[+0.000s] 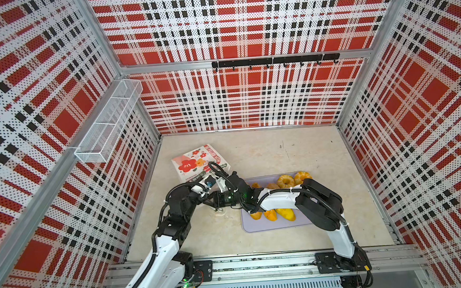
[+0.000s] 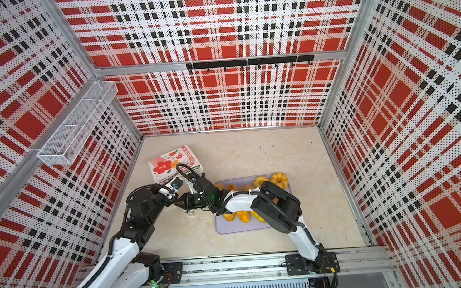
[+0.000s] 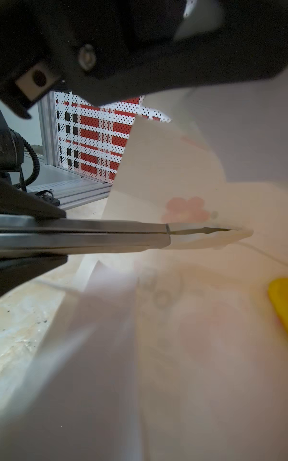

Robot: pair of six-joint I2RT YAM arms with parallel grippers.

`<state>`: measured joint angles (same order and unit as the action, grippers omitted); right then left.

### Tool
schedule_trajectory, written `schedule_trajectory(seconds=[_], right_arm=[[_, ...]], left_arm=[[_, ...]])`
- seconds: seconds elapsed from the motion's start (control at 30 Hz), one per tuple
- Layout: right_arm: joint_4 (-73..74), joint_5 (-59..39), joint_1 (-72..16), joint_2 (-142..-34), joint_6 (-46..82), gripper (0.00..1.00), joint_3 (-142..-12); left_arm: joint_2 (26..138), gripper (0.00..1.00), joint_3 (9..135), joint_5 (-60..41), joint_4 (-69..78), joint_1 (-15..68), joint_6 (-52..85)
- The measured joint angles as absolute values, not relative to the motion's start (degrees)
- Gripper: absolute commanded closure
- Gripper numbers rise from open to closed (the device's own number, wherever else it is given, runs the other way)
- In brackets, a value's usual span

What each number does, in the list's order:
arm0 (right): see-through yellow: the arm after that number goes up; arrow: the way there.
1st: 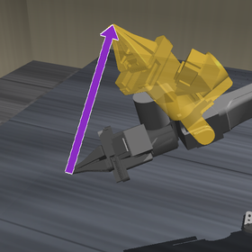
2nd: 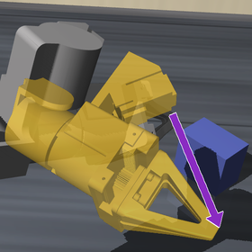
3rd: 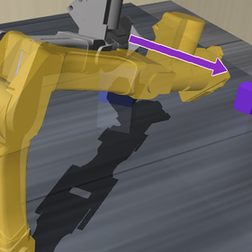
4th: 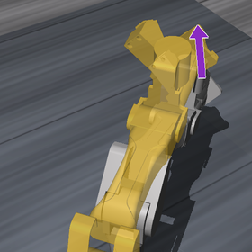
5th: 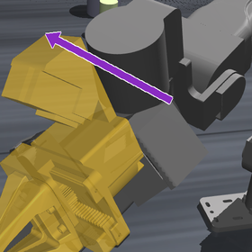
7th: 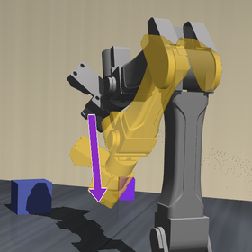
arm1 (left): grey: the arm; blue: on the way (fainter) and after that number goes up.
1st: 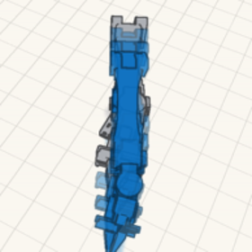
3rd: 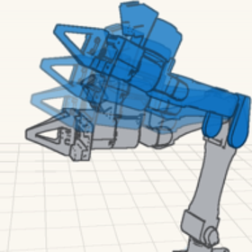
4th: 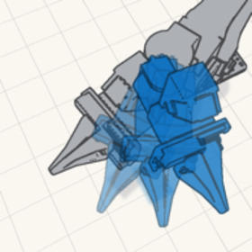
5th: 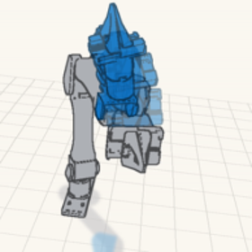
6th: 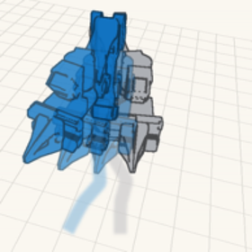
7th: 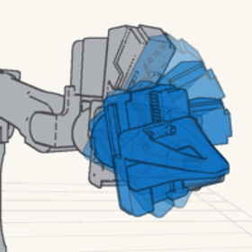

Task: Take the fake bread out of the paper bag

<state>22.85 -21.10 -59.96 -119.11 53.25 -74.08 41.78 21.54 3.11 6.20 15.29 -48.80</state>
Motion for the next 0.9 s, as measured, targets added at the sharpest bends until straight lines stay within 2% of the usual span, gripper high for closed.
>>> schedule_trajectory(seconds=[0.23,0.53,0.67,0.9], right_arm=[[22.5,-20.8,-60.0,-119.2,55.2,0.93,-72.6],[28.5,-16.3,-60.2,-119.3,69.6,0.91,-69.4],[35.4,-15.1,-60.4,-121.5,76.2,0.88,-70.7],[42.2,-14.8,-60.1,-128.1,86.6,0.79,-74.7]], left_arm=[[40.7,1.0,18.2,7.2,4.8,19.2,-52.1],[48.5,1.0,21.7,14.2,4.6,21.1,-45.2],[51.4,1.0,22.6,16.2,5.2,23.6,-42.4],[53.2,1.0,22.6,21.4,4.7,23.2,-40.2]])
